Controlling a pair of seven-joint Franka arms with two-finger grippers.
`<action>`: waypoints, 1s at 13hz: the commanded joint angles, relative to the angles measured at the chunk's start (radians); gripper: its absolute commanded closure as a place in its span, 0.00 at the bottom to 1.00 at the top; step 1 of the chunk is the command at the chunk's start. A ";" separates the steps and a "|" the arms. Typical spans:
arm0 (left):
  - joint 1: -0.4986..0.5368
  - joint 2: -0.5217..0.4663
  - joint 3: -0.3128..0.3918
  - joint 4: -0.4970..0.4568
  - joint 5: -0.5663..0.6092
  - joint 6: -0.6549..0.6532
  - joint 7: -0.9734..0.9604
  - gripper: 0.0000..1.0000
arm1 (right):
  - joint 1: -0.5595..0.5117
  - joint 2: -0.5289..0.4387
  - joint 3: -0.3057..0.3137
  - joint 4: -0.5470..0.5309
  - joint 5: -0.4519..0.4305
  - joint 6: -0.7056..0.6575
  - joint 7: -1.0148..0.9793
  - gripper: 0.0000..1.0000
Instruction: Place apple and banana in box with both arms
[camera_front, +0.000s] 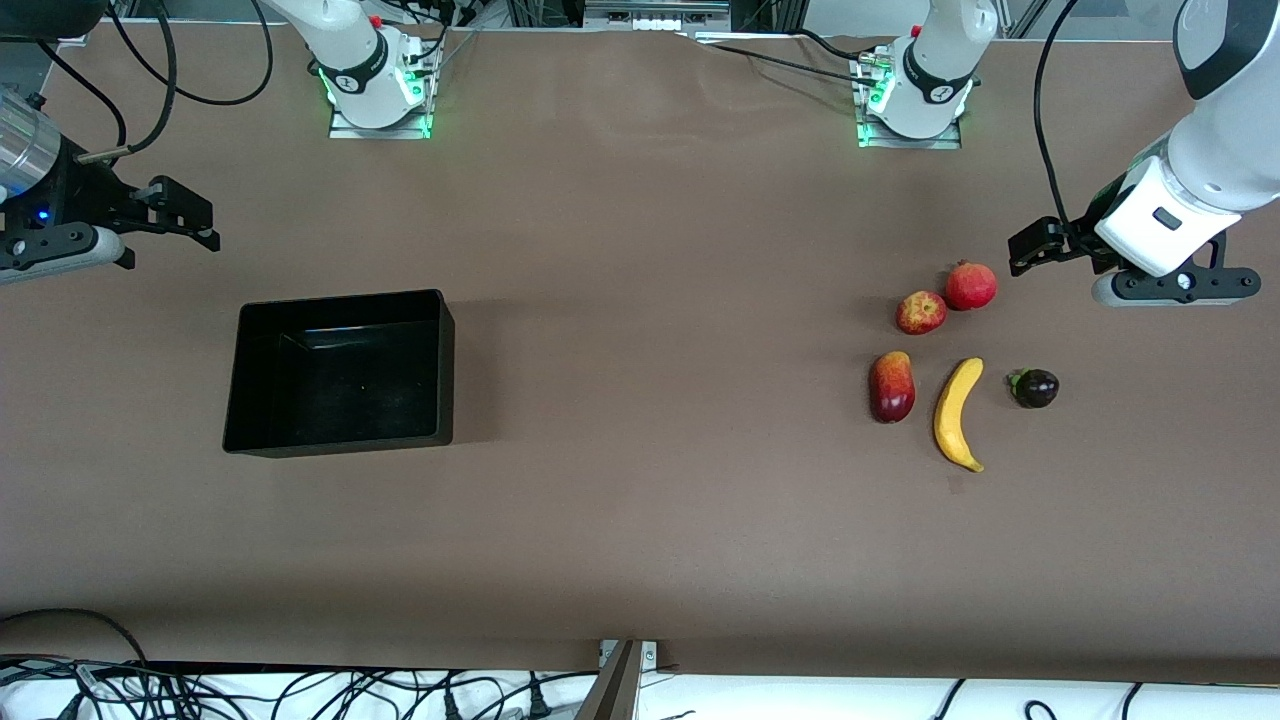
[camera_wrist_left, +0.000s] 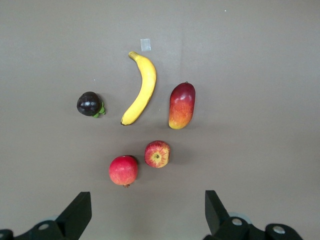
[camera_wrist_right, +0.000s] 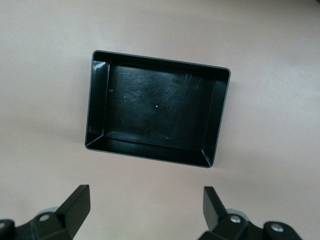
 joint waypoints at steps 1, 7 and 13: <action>-0.002 0.010 0.000 0.030 -0.011 -0.023 0.019 0.00 | -0.009 0.008 0.013 0.034 -0.022 -0.023 0.026 0.00; 0.000 0.010 -0.009 0.030 -0.011 -0.023 0.019 0.00 | -0.018 0.103 0.010 -0.057 -0.139 0.057 0.053 0.00; 0.000 0.009 -0.009 0.030 -0.012 -0.024 0.019 0.00 | -0.052 0.319 -0.087 -0.279 -0.134 0.519 0.077 0.00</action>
